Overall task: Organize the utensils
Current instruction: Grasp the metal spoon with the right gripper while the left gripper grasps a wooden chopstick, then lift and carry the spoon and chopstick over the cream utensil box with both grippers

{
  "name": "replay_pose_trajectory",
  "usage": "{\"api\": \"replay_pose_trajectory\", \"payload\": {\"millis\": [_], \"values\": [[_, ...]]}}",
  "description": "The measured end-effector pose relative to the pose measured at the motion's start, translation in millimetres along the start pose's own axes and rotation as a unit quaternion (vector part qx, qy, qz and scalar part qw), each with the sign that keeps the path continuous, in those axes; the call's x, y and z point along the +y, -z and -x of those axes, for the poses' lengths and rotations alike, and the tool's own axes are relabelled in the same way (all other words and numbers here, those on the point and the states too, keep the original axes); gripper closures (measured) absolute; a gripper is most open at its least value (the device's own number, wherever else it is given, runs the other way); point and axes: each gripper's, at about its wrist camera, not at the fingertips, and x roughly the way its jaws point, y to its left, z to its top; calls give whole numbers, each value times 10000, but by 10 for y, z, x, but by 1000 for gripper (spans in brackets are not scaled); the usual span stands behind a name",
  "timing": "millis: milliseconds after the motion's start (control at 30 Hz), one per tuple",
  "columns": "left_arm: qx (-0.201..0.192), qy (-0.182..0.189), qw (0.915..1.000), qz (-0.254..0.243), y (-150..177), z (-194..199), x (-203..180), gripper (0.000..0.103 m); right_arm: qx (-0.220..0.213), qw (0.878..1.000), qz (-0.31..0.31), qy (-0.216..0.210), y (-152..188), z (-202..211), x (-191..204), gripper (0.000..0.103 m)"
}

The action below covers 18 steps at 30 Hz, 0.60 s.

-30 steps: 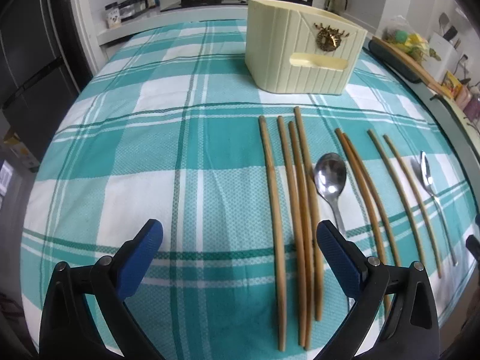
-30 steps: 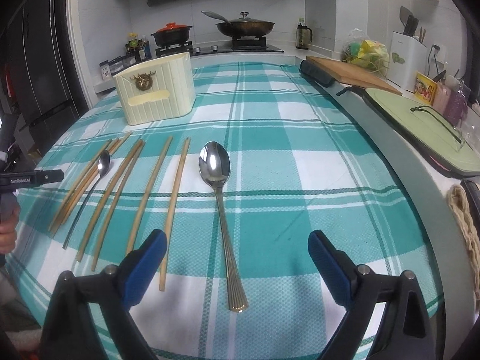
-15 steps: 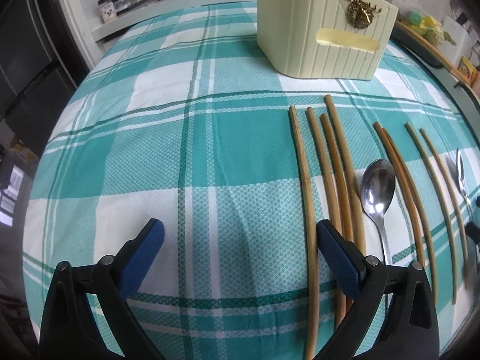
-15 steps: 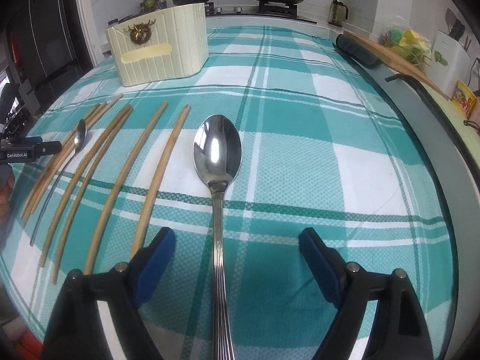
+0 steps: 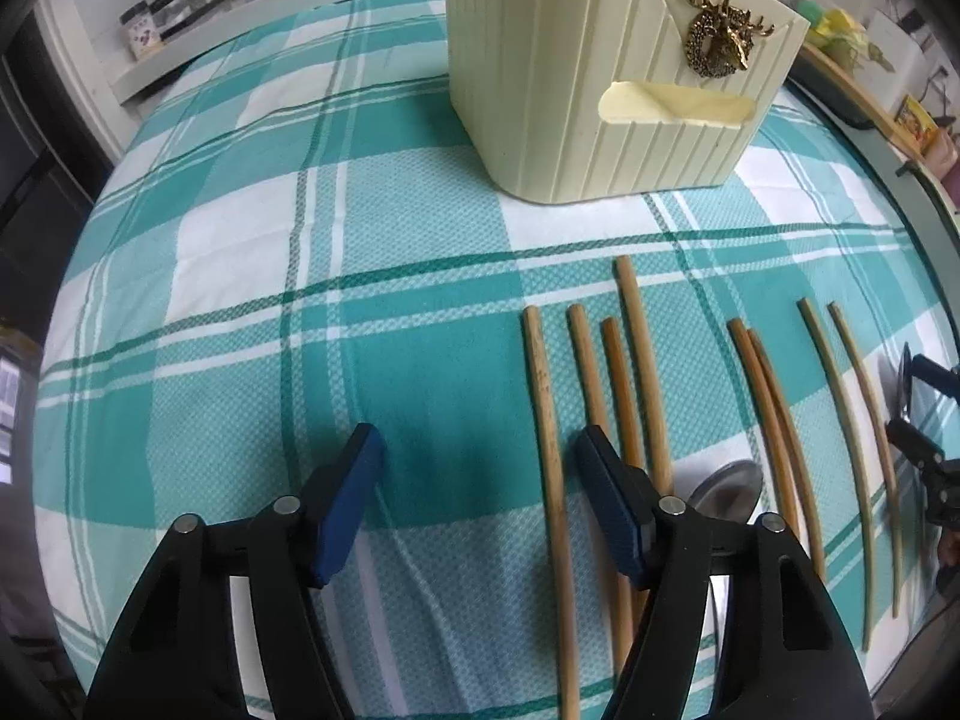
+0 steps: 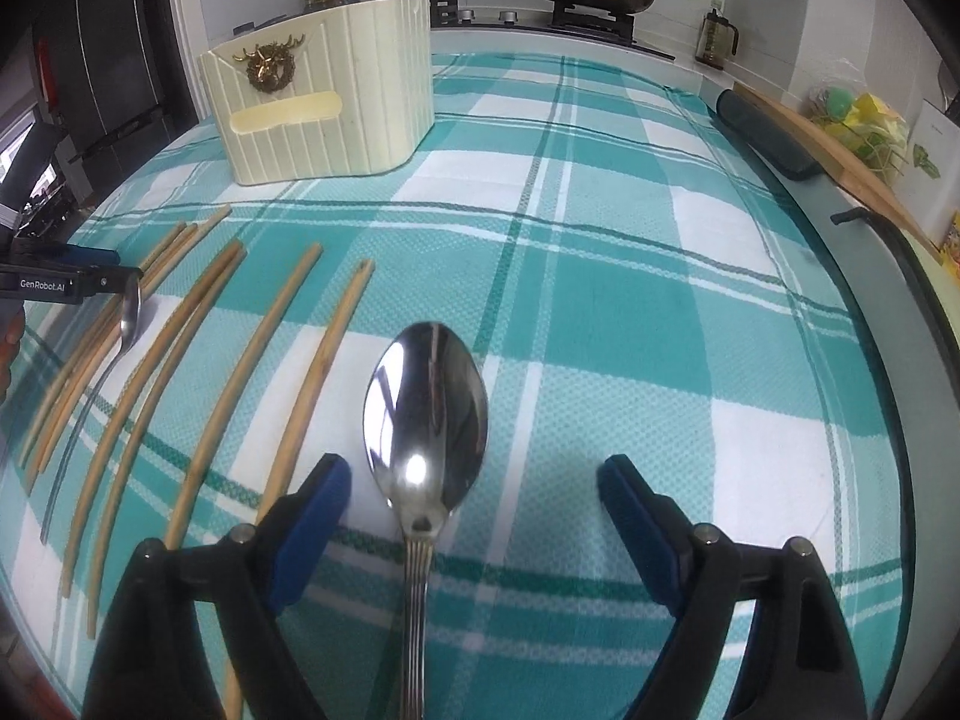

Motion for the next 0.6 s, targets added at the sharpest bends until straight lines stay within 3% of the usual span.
{"api": "replay_pose_trajectory", "payload": {"millis": [133,200,233,267,433,600], "values": [[-19,8,10000,-4,-78,-14,-43,58,-104,9999,4,25,-101,-67,41,24],[-84,3,10000,-26,-88,-11,-66,76,-199,9998,9,15,-133,-71,50,36],[-116,43,9999,-39,-93,-8,-78,81,-238,9997,14,-13,-149,-72,53,47],[-142,59,9999,-48,-96,-7,-90,93,-264,9996,4,-23,-166,-74,52,62],[-252,193,9995,83,-93,38,-69,98,-240,9994,-139,-182,-211,-65,27,62],[-621,337,9972,234,-60,395,-17,98,-436,9984,-164,-330,-197,160,59,62]]}}
